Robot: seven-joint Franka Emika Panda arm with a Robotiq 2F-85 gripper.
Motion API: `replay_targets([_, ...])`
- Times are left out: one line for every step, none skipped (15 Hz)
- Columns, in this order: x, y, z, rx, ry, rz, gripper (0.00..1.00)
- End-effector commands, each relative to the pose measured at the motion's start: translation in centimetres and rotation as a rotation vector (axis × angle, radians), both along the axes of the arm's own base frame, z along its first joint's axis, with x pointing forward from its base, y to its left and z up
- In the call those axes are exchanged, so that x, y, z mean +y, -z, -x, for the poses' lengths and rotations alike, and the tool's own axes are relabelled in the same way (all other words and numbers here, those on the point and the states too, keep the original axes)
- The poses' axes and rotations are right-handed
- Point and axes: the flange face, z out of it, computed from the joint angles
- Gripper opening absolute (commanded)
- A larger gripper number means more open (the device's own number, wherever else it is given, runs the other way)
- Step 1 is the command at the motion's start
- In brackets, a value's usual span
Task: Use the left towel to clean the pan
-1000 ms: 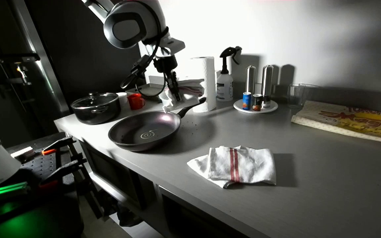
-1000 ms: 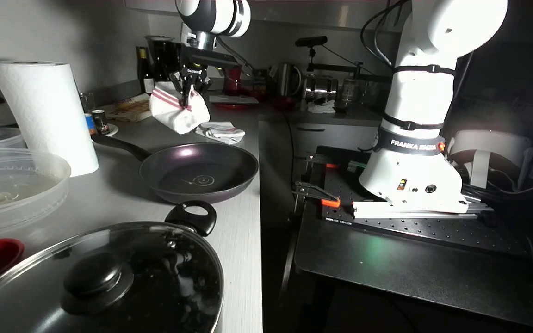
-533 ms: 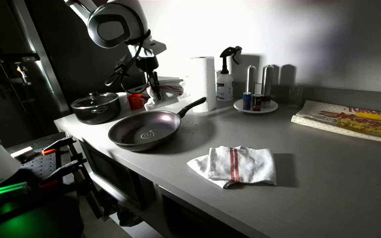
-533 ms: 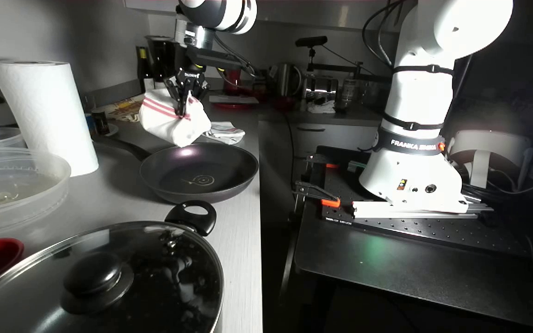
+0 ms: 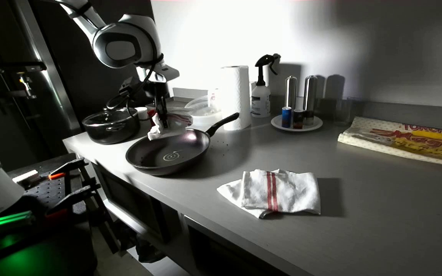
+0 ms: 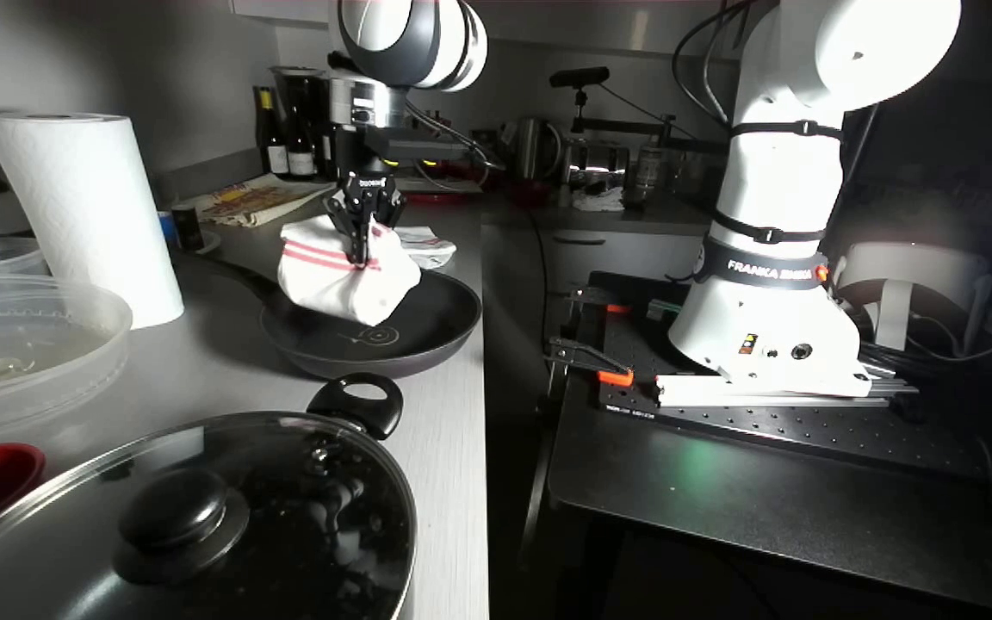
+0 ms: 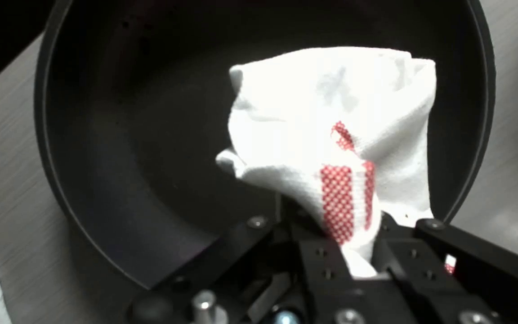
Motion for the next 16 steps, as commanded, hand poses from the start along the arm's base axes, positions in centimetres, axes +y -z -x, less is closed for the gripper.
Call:
replay_targets([0.2, 2.3, 0.3, 0.064, -0.029, 0.016, 0.04])
replay_targets([0.2, 2.9, 0.3, 0.080, -0.032, 0.018, 0.04])
replay_targets([0.0, 3.5, 0.4, 0.109, -0.037, 0.019, 0.04])
replay_targets([0.1, 2.6, 0.8, 0.073, -0.016, 0.008, 0.16])
replay_targets([0.0, 3.3, 0.9, 0.091, -0.018, 0.009, 0.16])
replay_targets([0.0, 3.6, 0.9, 0.100, -0.018, 0.009, 0.16])
replay_targets([0.0, 3.8, 0.9, 0.103, -0.018, 0.010, 0.16])
replay_targets([0.0, 3.9, 0.8, 0.104, -0.019, 0.010, 0.16])
replay_targets([0.0, 3.9, 0.8, 0.103, -0.019, 0.010, 0.16])
replay_targets([0.0, 3.8, 0.7, 0.103, -0.019, 0.010, 0.16])
replay_targets([0.0, 3.8, 0.7, 0.102, -0.019, 0.010, 0.16])
replay_targets([0.1, 4.1, 0.3, 0.104, -0.022, 0.005, 0.04])
replay_targets([0.2, 4.6, -0.1, 0.112, -0.028, -0.001, 0.04])
replay_targets([0.4, 5.2, -0.3, 0.118, -0.028, 0.001, 0.04])
replay_targets([0.7, 5.8, -0.4, 0.126, -0.030, 0.005, 0.04])
replay_targets([0.9, 6.4, -0.5, 0.131, -0.032, 0.008, 0.04])
